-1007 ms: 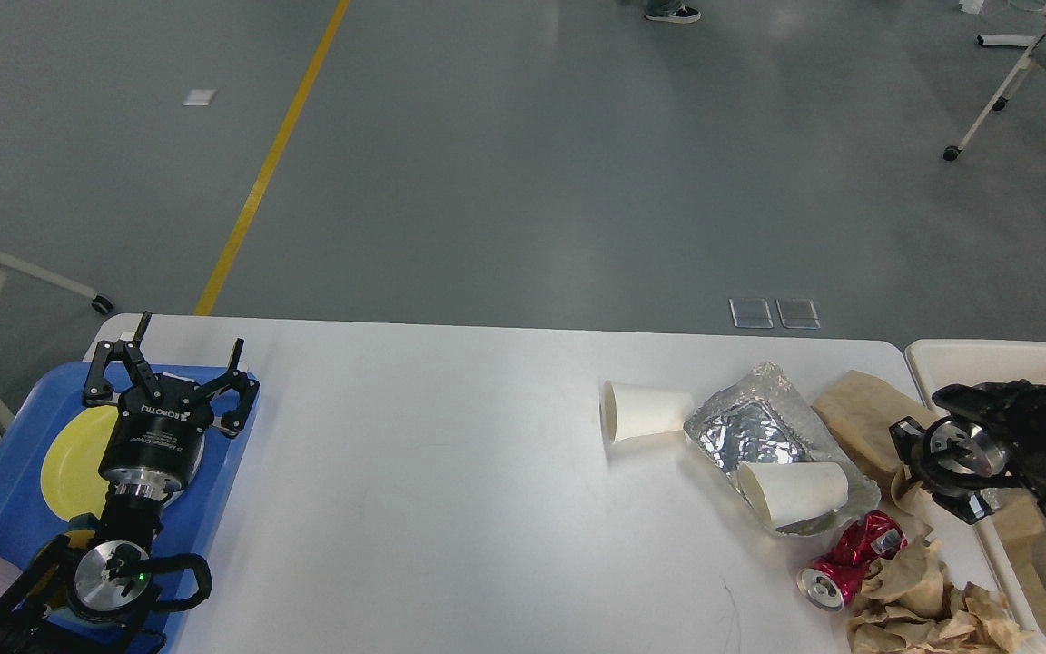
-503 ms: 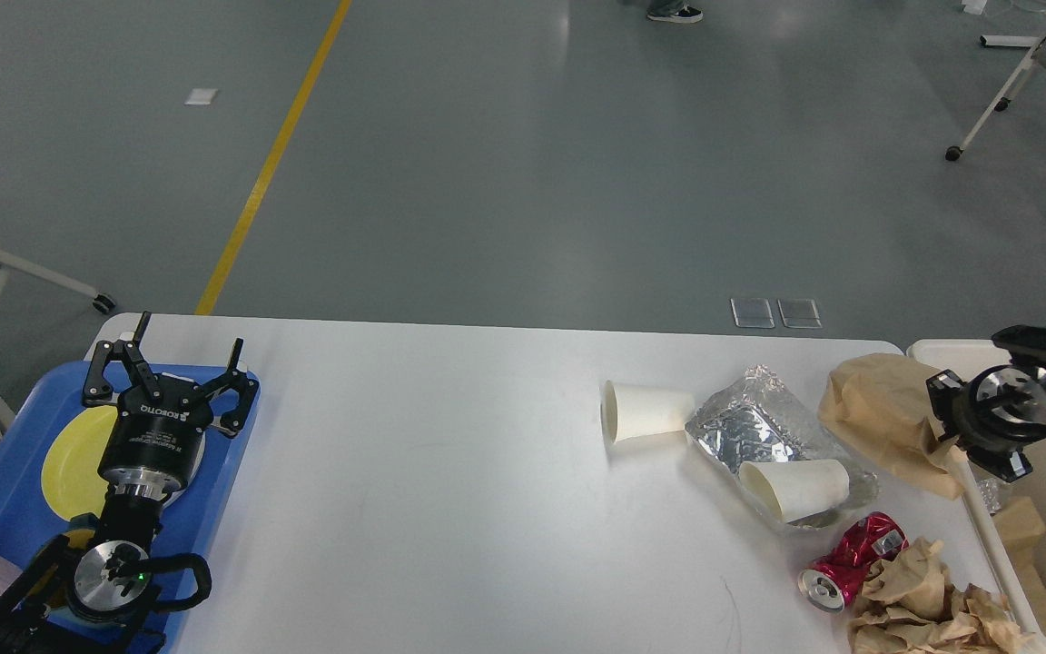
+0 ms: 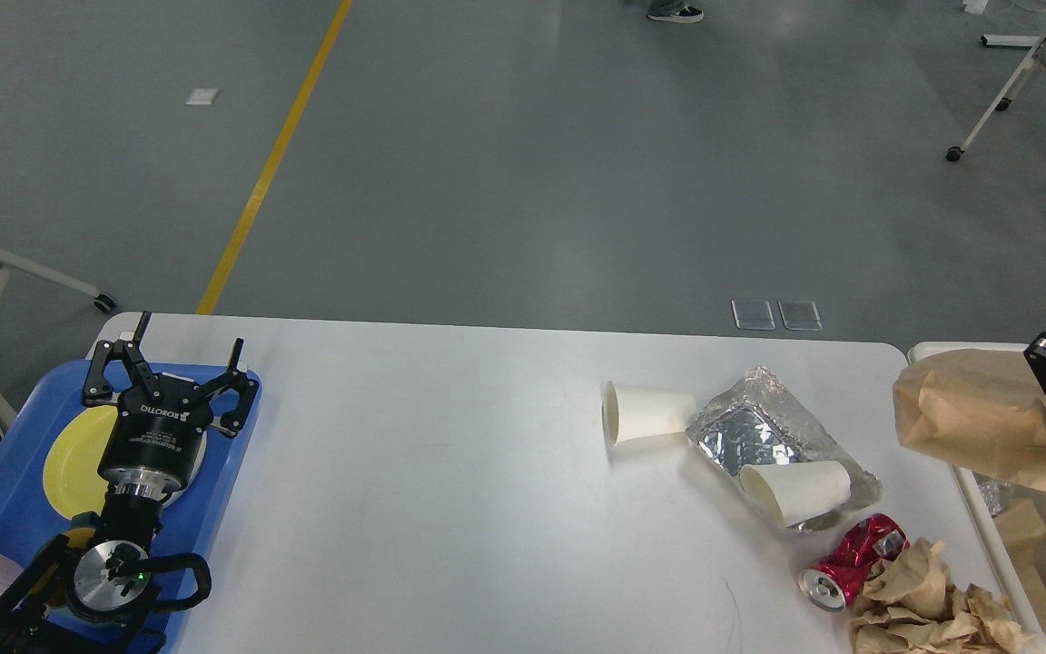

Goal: Tidy desktop

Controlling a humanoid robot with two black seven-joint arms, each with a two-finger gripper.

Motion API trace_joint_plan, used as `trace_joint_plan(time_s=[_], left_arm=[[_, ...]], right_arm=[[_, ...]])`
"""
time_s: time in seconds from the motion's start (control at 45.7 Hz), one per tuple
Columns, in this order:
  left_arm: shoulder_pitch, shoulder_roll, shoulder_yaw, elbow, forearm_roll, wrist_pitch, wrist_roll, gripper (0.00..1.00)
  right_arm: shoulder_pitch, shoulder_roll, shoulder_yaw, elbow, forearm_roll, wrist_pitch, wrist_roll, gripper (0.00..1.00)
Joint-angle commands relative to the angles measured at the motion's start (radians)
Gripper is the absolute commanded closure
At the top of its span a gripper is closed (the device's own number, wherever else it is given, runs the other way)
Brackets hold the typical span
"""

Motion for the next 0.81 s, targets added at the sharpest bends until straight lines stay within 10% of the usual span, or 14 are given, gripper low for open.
trace_joint_plan(time_s=[0.0, 0.219, 0.525, 0.788], left_arm=[[-0.001, 0.000, 0.002, 0.000, 0.000, 0.000, 0.000, 0.04], [-0.001, 0.000, 0.002, 0.000, 0.000, 0.000, 0.000, 0.04], [0.001, 0.000, 0.002, 0.000, 0.000, 0.000, 0.000, 0.04], [0.001, 0.000, 0.002, 0.000, -0.001, 0.000, 0.000, 0.04]], right_arm=[[0.110, 0.003, -0.090, 0.133, -0.048, 0.048, 0.092, 1.00], [0.182, 0.000, -0.179, 0.187, -0.077, 0.074, 0.275, 1.00], [0.053, -0.123, -0.199, 0.061, -0.077, -0.123, 0.272, 1.00], [-0.462, -0.214, 0.080, -0.301, -0.066, -0.202, 0.272, 1.00]])
